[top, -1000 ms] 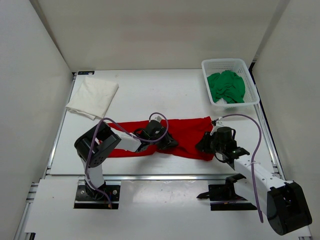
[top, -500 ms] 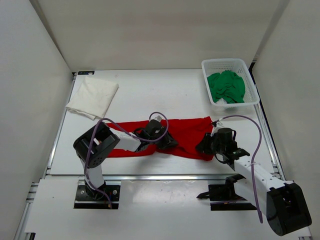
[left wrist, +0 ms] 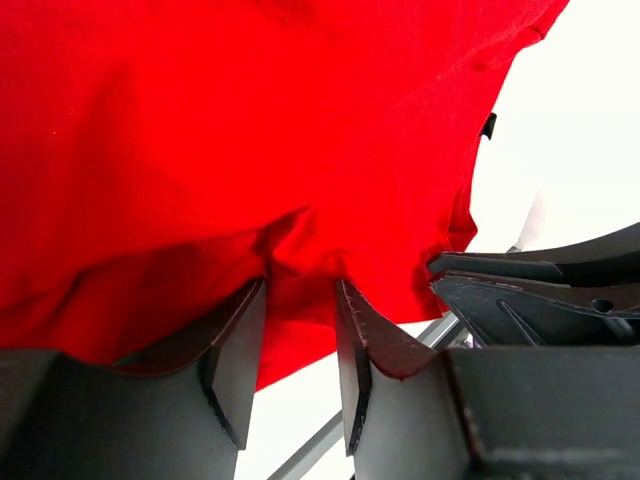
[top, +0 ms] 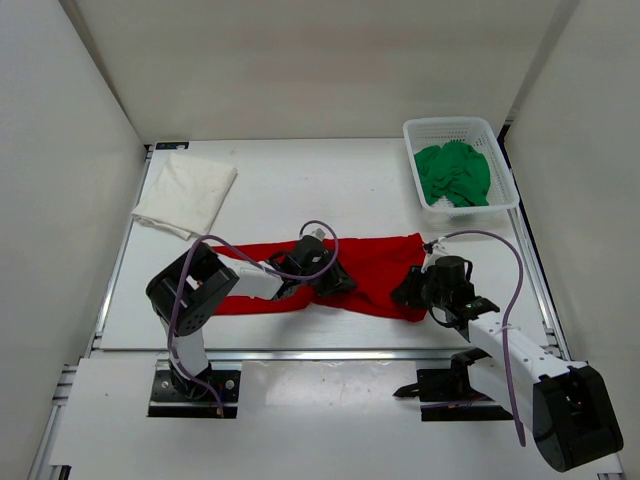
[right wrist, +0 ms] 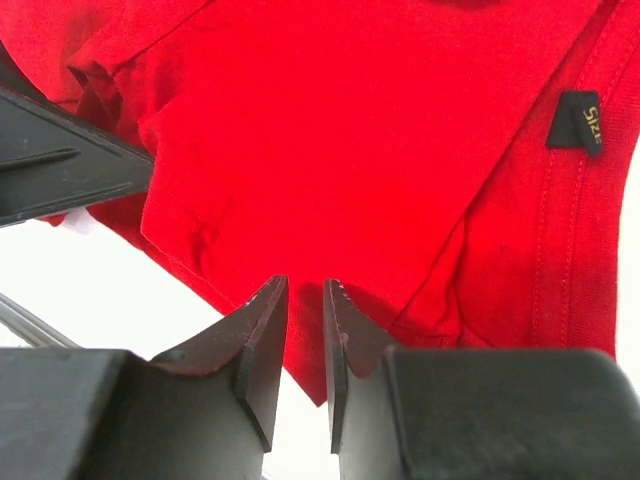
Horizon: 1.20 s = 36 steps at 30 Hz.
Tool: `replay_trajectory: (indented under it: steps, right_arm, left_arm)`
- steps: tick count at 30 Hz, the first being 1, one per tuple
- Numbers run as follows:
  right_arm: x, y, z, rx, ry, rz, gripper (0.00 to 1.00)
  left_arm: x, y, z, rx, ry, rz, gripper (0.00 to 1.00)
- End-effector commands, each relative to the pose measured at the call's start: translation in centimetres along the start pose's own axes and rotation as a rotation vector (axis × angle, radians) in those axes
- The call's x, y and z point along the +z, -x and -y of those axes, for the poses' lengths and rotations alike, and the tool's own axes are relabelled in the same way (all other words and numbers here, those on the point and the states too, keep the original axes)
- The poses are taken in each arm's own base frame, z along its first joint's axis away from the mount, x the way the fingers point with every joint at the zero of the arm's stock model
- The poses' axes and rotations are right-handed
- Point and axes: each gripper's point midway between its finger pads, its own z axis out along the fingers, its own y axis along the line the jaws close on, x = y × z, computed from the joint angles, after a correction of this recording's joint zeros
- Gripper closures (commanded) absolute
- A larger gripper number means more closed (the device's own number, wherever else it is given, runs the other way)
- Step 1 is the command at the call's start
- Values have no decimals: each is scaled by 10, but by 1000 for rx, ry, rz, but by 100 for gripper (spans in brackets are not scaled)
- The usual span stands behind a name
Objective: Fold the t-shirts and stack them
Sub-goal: Fold the other side of the tshirt into a rectangle, then rotate the tshirt 90 degrees
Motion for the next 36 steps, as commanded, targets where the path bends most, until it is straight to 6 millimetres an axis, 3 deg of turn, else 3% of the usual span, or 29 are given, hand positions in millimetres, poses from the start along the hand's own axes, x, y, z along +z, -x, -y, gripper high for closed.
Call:
replay_trajectory:
  steps: [1, 9, 17, 24, 25, 31, 36]
  right_arm:
    - [1, 13, -3, -22, 19, 53, 80]
    - [0, 12, -2, -17, 19, 61, 80]
    - [1, 8, 2, -6, 10, 60, 81]
    - [0, 6, 21, 47, -64, 71, 83]
    - [1, 3, 24, 65, -73, 62, 83]
    - [-2, -3, 40, 86, -137, 54, 85]
    - [-8, 4, 46, 101, -155, 91, 86]
  left_arm:
    - [2, 0, -3, 26, 35, 5, 55]
    - [7, -3, 7, 3, -2, -2, 81]
    - [-10, -1, 29, -9, -77, 6, 99]
    - [-35, -11, 38, -36, -141, -23, 100]
    - [-36, -6, 33, -50, -132, -14, 100]
    - [-39, -24, 14, -109, -130, -79, 98]
    - [-39, -26, -5, -145, -104, -101, 75]
